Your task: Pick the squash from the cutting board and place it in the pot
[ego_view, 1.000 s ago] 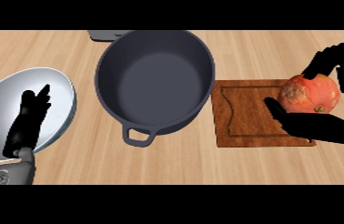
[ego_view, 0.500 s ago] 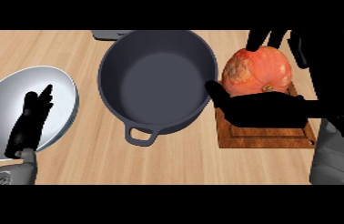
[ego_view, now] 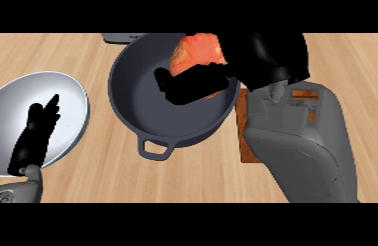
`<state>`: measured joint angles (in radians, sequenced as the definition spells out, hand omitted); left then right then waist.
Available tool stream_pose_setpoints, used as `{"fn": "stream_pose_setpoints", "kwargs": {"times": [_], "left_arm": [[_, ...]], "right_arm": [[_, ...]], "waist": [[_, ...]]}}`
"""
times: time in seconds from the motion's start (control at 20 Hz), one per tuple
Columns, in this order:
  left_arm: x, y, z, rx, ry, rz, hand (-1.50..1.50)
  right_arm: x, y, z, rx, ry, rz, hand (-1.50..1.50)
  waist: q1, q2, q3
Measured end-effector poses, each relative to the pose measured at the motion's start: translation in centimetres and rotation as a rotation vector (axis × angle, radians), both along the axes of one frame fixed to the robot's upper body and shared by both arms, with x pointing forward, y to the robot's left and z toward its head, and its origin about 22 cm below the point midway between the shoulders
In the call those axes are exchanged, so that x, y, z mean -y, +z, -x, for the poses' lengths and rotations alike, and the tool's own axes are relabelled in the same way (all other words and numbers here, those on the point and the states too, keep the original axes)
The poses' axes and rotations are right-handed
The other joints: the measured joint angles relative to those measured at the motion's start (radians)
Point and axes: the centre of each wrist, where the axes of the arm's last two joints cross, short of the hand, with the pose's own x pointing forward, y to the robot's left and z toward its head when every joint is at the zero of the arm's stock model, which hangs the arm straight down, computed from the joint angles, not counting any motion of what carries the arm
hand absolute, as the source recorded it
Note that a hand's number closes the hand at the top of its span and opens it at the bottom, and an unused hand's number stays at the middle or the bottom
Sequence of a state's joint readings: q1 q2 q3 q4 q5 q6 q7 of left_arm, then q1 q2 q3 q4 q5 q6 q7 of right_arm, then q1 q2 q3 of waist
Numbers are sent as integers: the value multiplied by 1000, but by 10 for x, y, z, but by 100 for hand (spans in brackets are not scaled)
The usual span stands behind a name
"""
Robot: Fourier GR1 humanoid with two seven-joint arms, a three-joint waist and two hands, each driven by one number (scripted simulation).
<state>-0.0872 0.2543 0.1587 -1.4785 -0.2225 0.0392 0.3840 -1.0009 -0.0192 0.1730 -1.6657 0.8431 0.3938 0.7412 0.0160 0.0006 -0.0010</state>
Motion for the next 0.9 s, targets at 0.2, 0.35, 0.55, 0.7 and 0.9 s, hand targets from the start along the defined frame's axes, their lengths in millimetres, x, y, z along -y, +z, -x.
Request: {"fn": "stream_pose_setpoints", "kwargs": {"times": [0.2, 0.35, 0.55, 0.7, 0.9], "left_arm": [[-6, 3, -1, 3, -3, -2, 0], [-4, -1, -3, 5, -8, -9, 0], [-5, 3, -5, 5, -15, -8, 0], [-3, 3, -7, 2, -14, -8, 0], [-2, -1, -9, 2, -13, -2, 0]], "right_arm": [[-19, -22, -23, -76, 16, 20, 150], [-30, -38, -42, -150, 12, 14, 150], [-37, -63, -59, -267, 3, -31, -150], [-45, -80, -68, -308, 18, -81, -150], [-37, -98, -74, -308, 42, -259, -150]], "waist": [[3, 2, 0], [9, 4, 0], [14, 5, 0], [17, 5, 0], [16, 7, 1]]}}
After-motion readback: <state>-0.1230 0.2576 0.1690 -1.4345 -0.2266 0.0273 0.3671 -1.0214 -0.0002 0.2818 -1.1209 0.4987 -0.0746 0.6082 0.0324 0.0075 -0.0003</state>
